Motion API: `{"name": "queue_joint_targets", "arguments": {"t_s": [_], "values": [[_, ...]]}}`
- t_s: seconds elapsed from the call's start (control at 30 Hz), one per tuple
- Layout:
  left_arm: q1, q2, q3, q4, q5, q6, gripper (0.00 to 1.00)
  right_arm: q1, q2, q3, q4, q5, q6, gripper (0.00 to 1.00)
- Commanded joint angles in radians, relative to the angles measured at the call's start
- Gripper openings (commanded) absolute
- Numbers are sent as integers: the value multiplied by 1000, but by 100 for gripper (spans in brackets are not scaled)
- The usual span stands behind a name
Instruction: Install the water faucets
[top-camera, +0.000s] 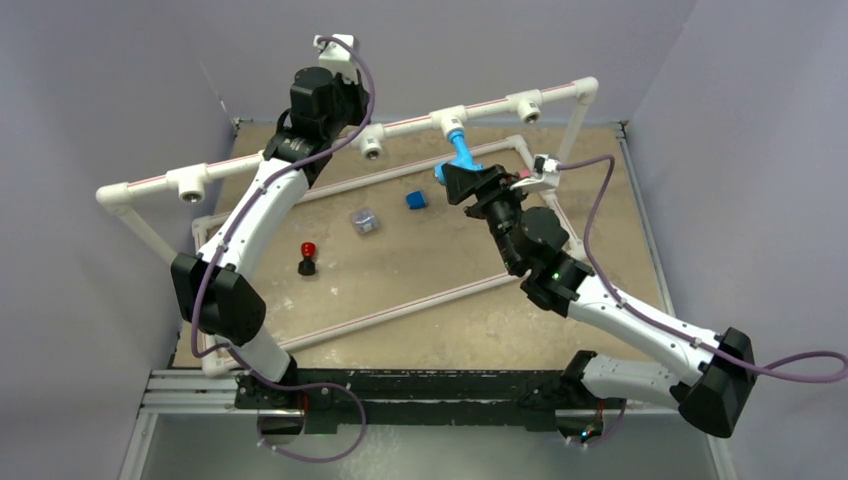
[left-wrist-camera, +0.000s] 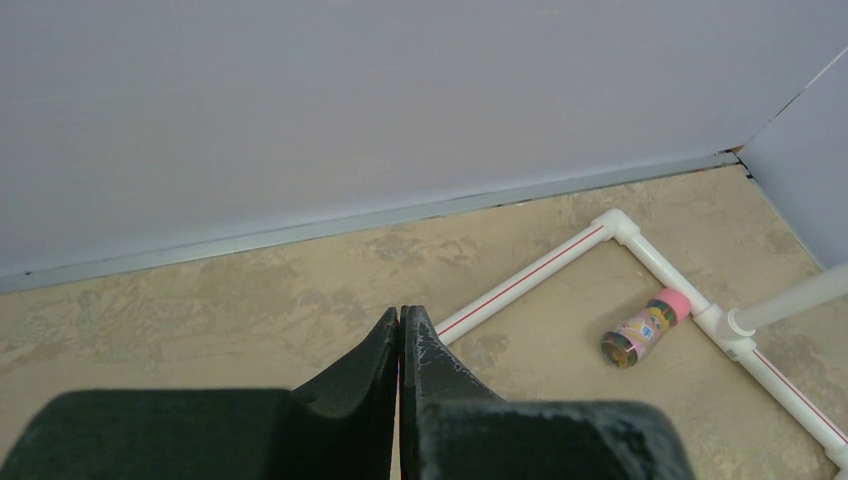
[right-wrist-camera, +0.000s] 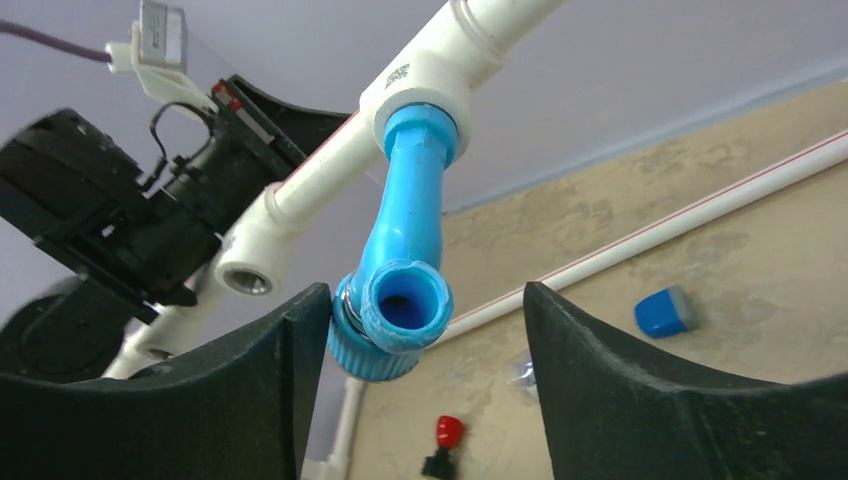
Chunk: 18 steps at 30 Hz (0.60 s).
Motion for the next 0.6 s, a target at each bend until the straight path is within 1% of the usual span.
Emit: {"name": "queue_joint_targets", "arguments": {"t_s": [0.0,0.17,0.33,0.47,0.57], "values": [[12,66,-48,-74,31,-7,0,-2,2,43,73,33,180,70],[11,64,-44,-73,32,-7,0,-9,17,22,108,28,296,62],[11,61,-48,-74,30,-6,0,-12,44,30,123,18,340,55],[11,59,-49,-71,28,-5,0,-13,54,29,124,36,361,47],[11,60,-49,-71,29,-5,0,-14,54,18,135,44,384,38]]}}
